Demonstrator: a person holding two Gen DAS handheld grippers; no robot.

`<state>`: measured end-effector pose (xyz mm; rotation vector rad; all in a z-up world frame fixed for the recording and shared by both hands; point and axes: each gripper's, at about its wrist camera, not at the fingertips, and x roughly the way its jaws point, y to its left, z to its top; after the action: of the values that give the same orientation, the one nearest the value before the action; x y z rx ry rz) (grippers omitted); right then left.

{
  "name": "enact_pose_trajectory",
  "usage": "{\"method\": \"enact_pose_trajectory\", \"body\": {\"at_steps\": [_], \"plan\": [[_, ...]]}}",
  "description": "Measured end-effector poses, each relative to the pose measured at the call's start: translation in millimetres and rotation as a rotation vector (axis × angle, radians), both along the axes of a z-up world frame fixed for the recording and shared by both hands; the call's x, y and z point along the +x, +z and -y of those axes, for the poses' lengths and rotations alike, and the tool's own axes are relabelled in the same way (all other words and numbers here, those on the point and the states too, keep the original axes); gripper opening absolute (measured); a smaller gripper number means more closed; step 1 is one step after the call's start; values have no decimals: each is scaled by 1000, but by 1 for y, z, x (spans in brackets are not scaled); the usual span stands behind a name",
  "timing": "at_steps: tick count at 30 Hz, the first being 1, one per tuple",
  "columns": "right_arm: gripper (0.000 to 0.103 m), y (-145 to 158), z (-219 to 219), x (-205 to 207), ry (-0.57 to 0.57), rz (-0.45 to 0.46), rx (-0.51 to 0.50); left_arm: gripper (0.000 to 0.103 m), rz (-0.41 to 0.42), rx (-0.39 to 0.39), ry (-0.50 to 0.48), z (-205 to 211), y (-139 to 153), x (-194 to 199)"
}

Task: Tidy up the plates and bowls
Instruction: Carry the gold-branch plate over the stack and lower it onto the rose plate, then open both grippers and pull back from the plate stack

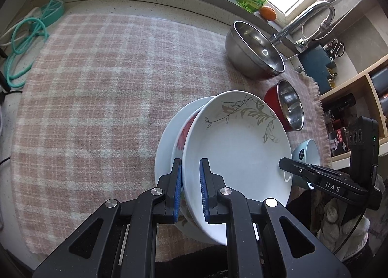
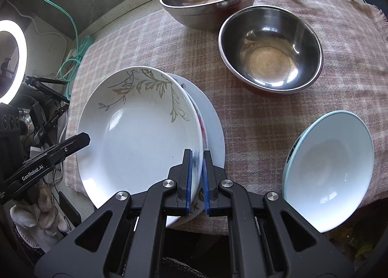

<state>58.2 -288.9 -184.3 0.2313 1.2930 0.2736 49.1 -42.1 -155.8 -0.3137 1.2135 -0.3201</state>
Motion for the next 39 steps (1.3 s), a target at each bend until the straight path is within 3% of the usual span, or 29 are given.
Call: {"method": "enact_pose_trajectory", "body": {"at_steps": [17, 24, 29, 39], "plan": [[11, 0, -10, 1, 51, 27, -83, 12, -16, 22, -5, 1, -7, 2], [24, 1, -16, 2, 68, 32, -87, 12, -19, 23, -7, 1, -7, 3], [26, 1, -17, 1, 73, 35, -94, 12, -19, 33, -20, 4, -6, 3], [28, 3, -17, 3, 73, 42, -87, 17, 6, 109, -53, 13, -4, 2]]}}
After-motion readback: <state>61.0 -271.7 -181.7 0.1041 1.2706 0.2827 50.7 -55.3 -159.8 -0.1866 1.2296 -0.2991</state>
